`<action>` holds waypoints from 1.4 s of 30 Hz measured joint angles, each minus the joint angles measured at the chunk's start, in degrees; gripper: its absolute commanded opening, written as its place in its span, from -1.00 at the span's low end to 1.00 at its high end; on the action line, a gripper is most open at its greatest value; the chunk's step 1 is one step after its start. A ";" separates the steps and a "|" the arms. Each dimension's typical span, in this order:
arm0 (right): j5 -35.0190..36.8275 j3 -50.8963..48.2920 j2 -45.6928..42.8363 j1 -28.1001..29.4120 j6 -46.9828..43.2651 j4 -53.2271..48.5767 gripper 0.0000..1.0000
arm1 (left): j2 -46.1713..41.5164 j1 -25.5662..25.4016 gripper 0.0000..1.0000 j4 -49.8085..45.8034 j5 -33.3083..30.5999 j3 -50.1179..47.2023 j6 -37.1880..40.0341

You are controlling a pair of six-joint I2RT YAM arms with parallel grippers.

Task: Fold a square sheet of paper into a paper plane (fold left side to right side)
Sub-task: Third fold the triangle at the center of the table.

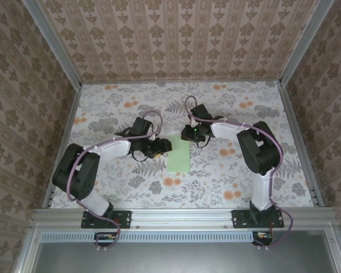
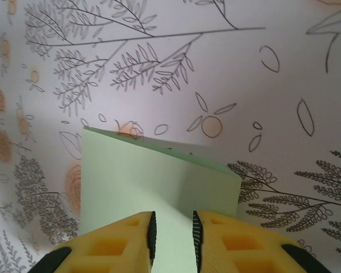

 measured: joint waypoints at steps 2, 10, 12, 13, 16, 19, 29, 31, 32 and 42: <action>0.04 0.00 0.39 0.00 -0.61 -0.48 -0.48 | 1.31 -0.04 0.17 0.11 0.48 0.04 0.00; 0.09 0.02 1.11 0.00 -2.19 -0.85 -0.51 | 5.20 -1.40 0.18 0.09 1.27 1.11 -0.44; 0.09 0.02 1.11 0.00 -2.45 -0.87 -0.51 | 5.81 -1.68 0.18 0.09 1.27 1.60 -0.59; 0.09 0.09 1.14 0.00 -2.56 -0.96 -0.51 | 5.99 -1.86 0.18 0.09 1.29 1.75 -0.63; 0.09 0.22 1.22 0.00 -2.64 -1.03 -0.51 | 6.69 -1.97 0.17 0.07 1.29 2.12 -0.63; -0.02 0.28 1.29 0.00 -2.80 -1.01 -0.51 | 6.99 -2.23 0.17 0.04 1.27 2.36 -0.66; -0.09 0.33 1.36 0.00 -2.80 -1.01 -0.51 | 8.31 -2.75 -0.07 -0.13 1.73 3.19 -1.07; -0.09 0.33 1.36 0.00 -2.80 -1.01 -0.51 | 8.31 -2.95 -0.19 -0.22 1.66 3.19 -1.40; -0.09 0.33 1.36 0.00 -2.80 -0.98 -0.50 | 8.31 -2.95 -0.26 -0.24 1.66 3.19 -1.49; -0.28 0.09 1.22 0.00 -4.39 0.66 -0.23 | 7.89 -2.95 -0.94 -0.85 1.31 3.19 -4.44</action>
